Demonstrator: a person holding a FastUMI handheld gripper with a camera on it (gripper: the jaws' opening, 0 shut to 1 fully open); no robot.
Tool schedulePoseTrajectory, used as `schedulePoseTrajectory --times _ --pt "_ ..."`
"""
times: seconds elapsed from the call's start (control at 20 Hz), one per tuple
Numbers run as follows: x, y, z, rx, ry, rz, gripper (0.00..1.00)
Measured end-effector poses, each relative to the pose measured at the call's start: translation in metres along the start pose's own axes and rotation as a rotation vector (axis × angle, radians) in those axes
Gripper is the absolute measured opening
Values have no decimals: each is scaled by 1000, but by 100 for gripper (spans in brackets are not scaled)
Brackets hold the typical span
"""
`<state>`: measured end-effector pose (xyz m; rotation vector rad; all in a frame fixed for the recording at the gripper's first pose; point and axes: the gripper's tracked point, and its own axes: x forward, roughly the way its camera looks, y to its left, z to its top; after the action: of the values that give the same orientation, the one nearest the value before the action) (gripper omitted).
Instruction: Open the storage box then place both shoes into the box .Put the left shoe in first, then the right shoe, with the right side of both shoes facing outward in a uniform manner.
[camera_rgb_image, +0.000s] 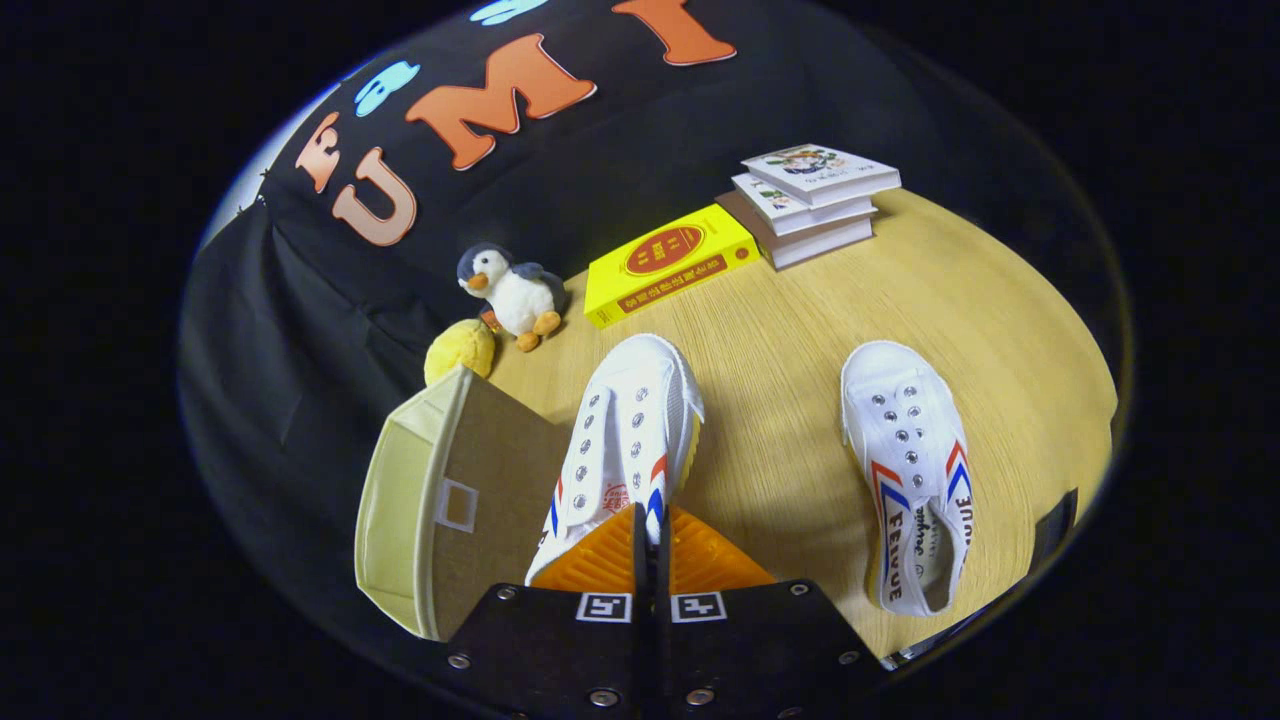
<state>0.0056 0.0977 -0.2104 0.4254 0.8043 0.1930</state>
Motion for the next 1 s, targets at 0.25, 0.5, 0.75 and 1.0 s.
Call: schedulePoseTrajectory --times 0.25,0.5,0.75,1.0 --pt "-42 55 37 -4 -104 55 0" --pt "-60 124 43 -11 -142 137 0" --pt "-45 186 12 -16 -101 191 0" --pt "-11 225 -34 -32 -29 192 0"
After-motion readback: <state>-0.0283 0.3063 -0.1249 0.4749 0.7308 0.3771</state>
